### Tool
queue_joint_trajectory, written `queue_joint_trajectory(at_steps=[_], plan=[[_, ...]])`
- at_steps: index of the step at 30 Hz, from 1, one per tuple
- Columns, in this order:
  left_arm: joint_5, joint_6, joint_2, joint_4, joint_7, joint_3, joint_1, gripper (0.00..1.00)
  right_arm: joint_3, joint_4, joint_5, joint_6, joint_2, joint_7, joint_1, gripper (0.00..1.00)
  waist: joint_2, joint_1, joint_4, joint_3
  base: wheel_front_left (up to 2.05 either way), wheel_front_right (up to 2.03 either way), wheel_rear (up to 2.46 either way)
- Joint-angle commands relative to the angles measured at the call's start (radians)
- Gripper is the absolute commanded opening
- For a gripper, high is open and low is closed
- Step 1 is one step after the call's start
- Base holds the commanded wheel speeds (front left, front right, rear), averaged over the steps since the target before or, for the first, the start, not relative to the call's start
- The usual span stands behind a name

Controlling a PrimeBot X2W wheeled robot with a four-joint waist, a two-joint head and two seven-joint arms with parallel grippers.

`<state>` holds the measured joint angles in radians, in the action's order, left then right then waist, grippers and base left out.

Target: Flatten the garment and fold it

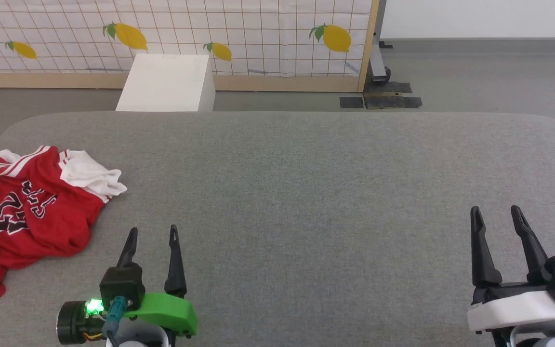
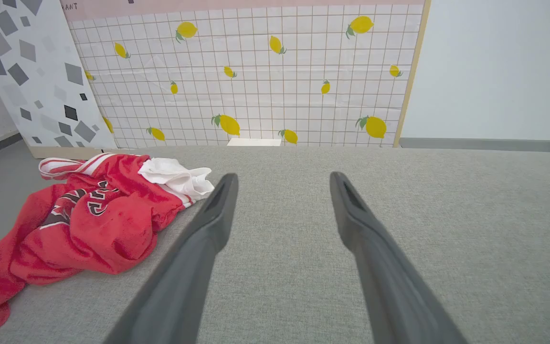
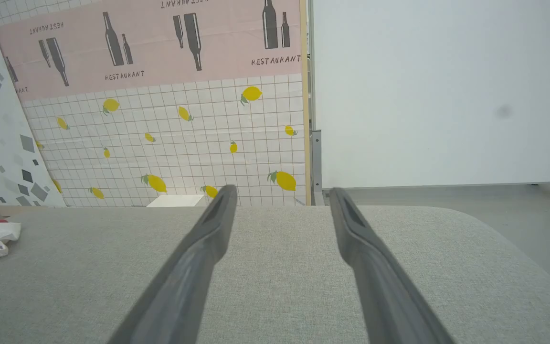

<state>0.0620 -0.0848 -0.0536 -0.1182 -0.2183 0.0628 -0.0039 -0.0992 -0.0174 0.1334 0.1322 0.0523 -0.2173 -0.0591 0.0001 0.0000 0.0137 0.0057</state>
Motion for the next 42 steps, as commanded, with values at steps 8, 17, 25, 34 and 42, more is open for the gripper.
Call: queue_joint_trajectory(at_steps=[8,17,25,34,42], plan=[[0.014,-0.011,0.003,-0.022,-0.024,0.008,-0.020,1.00,0.003,0.018,0.010,-0.001,-0.002,-0.025,-0.019,1.00,-0.0001,0.0000,0.004,-0.002,0.00,0.00,0.00],[0.010,-0.016,0.003,-0.043,-0.043,0.012,-0.025,1.00,0.006,0.036,0.009,-0.002,-0.002,-0.044,-0.024,1.00,-0.0001,0.0000,0.005,0.001,0.00,0.00,0.00],[0.012,0.012,0.003,-0.049,-0.043,0.013,-0.030,1.00,0.012,0.045,0.007,-0.002,-0.002,-0.044,-0.021,1.00,-0.0001,0.0000,0.005,0.006,0.00,0.00,0.00],[0.019,0.031,0.003,-0.056,-0.043,0.007,-0.029,1.00,0.017,0.051,0.006,-0.002,-0.002,-0.044,-0.022,1.00,-0.0001,0.0000,0.007,0.004,0.00,0.00,0.00],[0.019,0.031,0.003,-0.065,-0.043,0.004,-0.030,1.00,0.019,0.055,0.003,-0.002,-0.002,-0.044,-0.023,1.00,-0.0001,0.0000,0.007,0.002,0.00,0.00,0.00]])
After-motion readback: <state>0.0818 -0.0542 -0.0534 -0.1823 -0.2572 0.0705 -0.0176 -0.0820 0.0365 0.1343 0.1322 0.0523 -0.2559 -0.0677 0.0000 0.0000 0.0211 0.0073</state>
